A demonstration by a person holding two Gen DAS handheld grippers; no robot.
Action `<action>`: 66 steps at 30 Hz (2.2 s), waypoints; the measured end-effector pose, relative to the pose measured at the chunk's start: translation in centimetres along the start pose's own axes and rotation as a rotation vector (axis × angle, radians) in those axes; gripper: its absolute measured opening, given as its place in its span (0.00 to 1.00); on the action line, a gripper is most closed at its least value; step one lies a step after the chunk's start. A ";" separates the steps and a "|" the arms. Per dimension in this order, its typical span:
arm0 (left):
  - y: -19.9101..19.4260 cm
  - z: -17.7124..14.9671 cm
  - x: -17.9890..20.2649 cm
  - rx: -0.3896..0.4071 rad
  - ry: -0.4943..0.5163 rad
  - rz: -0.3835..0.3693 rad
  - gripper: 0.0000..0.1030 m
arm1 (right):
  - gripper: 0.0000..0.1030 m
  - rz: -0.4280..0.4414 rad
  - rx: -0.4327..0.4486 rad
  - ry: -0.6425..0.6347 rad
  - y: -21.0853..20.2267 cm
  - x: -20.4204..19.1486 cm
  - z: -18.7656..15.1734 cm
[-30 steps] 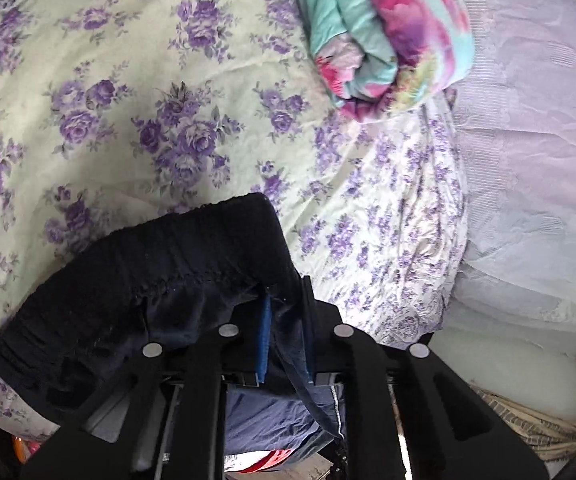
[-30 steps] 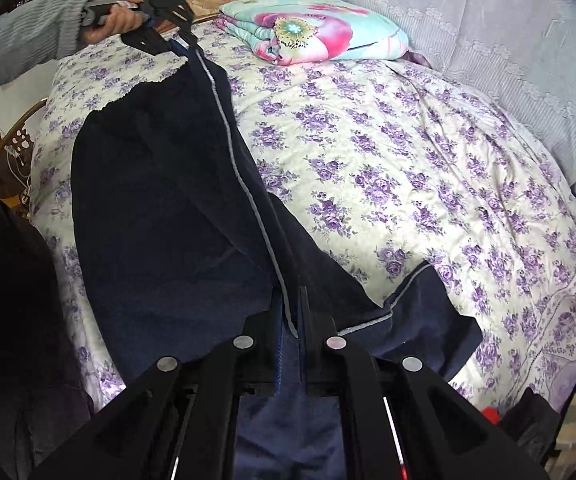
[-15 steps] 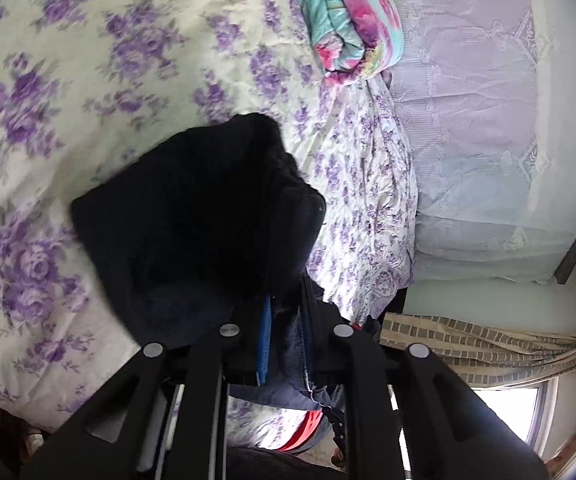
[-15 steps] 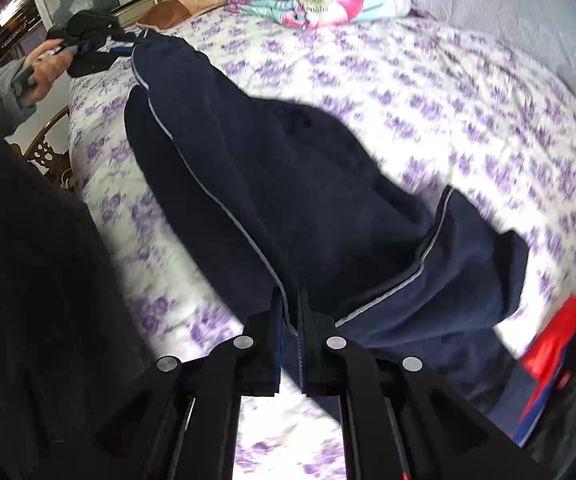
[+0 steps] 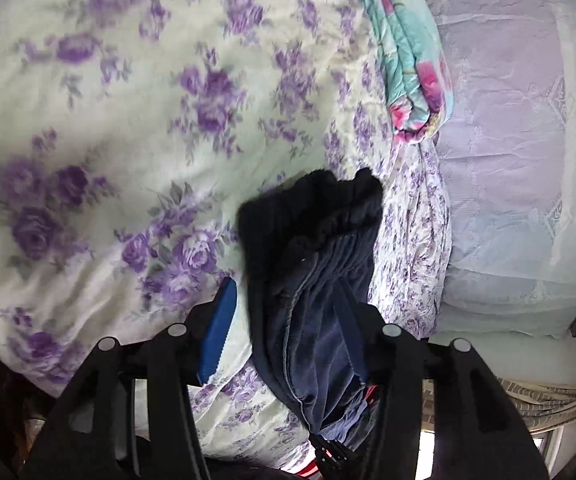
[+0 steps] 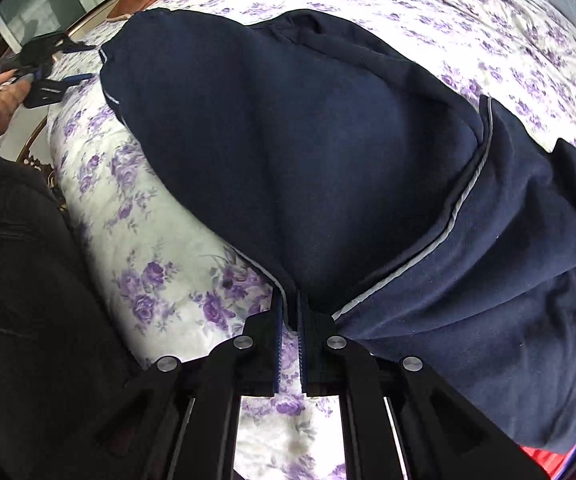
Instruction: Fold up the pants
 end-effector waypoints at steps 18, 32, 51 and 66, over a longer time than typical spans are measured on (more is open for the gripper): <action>7.4 -2.4 2.0 -0.091 0.175 -0.057 0.63 | 0.57 0.027 0.382 0.415 -10.3 6.5 6.4; 7.5 -2.7 2.6 -0.077 0.205 -0.081 0.74 | 0.47 -0.561 0.064 0.452 0.7 17.4 9.3; 7.6 -2.7 2.7 -0.091 0.196 -0.060 0.75 | 0.11 -0.023 0.705 1.415 -11.5 21.1 -16.9; 8.4 -3.2 4.2 -0.054 0.258 -0.014 0.95 | 0.10 -0.057 0.697 1.337 -13.1 20.1 -16.2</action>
Point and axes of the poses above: each gripper's, at about its wrist camera, not at the fingertips, and y roughly the way its jaws point, x to its right, z to its top, the point moved 10 cm from there along y, roughly the way its jaws point, and after that the axes turned 4 degrees about -y, right-handed, at the moved point
